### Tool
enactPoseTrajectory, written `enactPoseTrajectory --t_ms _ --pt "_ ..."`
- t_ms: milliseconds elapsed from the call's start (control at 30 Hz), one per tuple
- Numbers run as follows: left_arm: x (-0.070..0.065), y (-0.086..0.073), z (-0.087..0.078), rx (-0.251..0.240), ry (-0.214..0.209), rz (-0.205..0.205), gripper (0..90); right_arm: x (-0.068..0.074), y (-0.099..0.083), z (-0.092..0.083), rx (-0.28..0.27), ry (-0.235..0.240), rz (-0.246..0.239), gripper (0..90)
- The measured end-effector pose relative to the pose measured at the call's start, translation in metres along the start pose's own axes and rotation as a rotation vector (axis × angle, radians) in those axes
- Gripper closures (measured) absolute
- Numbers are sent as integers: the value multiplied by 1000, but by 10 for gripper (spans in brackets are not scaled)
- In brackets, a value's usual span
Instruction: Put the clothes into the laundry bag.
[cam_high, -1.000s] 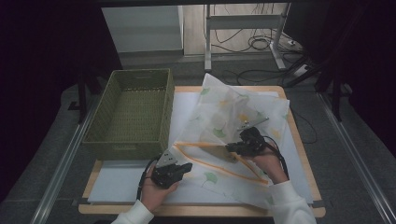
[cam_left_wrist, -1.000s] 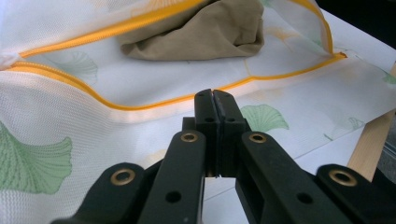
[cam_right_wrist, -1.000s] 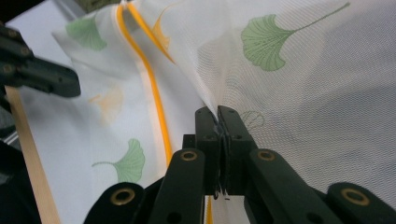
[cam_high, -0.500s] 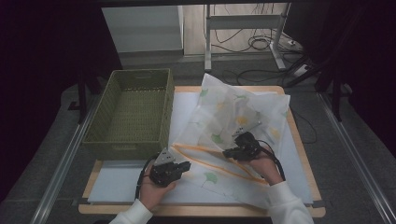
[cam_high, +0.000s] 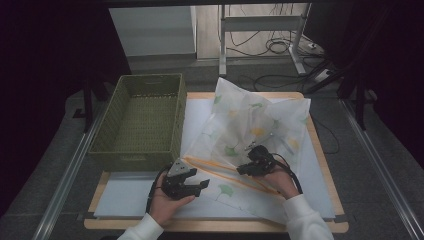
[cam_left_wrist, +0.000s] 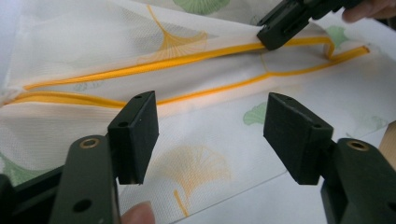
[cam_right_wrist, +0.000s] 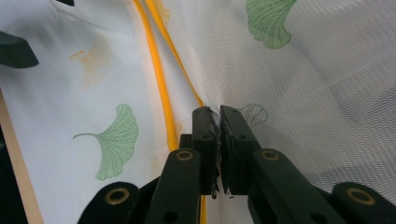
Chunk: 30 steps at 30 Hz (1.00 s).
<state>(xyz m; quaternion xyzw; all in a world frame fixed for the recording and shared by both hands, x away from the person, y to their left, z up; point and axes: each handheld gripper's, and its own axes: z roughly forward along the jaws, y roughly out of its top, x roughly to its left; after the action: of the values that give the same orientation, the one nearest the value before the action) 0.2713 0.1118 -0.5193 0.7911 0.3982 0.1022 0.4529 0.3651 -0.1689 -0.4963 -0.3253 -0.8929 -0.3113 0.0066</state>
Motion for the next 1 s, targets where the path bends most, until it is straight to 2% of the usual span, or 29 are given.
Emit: enactPoseTrajectory --t_ms 167,367,433,500,733,833,1000 --pt "-1 -1 4 36 11 12 333 1 0 2 10 0 -7 828" --pt "1 -1 4 46 16 7 317 4 -1 10 43 6 -17 818" --pt "1 -1 5 50 17 5 310 5 -1 11 59 25 -17 767" --pt "2 -1 5 51 17 3 305 6 -1 11 59 20 -27 702" --pt "2 -1 5 50 36 19 293 7 4 -10 -38 14 -30 440" --pt "1 0 4 42 56 43 287 6 4 -16 -69 -6 -27 379" --pt "1 -1 4 51 58 60 266 5 4 -20 -111 -48 -32 329"
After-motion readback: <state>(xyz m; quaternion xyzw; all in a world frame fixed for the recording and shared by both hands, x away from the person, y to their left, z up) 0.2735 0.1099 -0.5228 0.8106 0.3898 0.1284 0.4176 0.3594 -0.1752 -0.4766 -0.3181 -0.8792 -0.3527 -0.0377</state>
